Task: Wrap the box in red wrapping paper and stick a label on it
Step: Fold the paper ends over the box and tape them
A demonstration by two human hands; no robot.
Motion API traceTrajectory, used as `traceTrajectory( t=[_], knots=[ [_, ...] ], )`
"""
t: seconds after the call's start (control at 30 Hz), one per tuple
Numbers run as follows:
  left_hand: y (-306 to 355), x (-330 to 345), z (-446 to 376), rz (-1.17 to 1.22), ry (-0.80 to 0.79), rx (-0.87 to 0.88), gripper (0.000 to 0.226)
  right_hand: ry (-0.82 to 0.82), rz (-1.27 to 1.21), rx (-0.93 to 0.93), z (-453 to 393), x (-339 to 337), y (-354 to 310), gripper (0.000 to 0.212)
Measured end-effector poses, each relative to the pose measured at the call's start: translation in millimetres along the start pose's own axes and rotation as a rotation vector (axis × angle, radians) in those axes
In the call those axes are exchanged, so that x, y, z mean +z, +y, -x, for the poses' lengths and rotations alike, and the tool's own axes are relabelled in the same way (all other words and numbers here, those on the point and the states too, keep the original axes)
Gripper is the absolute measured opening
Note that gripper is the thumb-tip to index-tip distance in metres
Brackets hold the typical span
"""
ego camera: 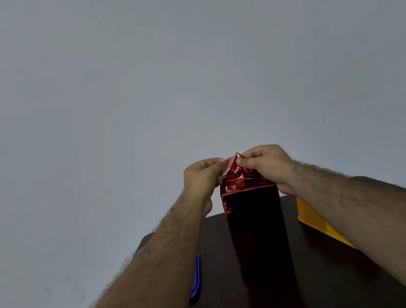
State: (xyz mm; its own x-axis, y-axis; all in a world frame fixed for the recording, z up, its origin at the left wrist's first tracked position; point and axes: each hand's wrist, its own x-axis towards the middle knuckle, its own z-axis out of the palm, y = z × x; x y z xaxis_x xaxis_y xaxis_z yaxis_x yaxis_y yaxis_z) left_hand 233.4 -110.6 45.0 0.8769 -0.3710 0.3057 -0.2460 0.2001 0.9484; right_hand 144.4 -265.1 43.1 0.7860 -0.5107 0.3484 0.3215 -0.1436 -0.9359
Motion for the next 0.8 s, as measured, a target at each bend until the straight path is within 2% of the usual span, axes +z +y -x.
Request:
traceTrajectory(
  t=[0.2, 0.37, 0.57, 0.67, 0.8],
  knots=[
    [6, -6, -4, -0.128, -0.162, 0.016, 0.028, -0.027, -0.003, -0.007, 2, 0, -1, 0.013],
    [5, -8, -5, -0.15, -0.28, 0.074, 0.021, -0.026, -0.007, 0.011, 2, -1, 1, 0.013],
    [6, -4, -4, -0.218, -0.255, 0.134, 0.014, -0.05, -0.021, 0.012, 2, -4, -7, 0.011],
    [5, -1, -1, -0.205, -0.244, 0.158, 0.012, -0.068, 0.079, -0.077, 4, -10, -10, 0.009],
    [1, 2, 3, -0.203, -0.228, 0.171, 0.016, -0.126, 0.181, -0.209, 9, -23, -14, 0.023]
  ],
)
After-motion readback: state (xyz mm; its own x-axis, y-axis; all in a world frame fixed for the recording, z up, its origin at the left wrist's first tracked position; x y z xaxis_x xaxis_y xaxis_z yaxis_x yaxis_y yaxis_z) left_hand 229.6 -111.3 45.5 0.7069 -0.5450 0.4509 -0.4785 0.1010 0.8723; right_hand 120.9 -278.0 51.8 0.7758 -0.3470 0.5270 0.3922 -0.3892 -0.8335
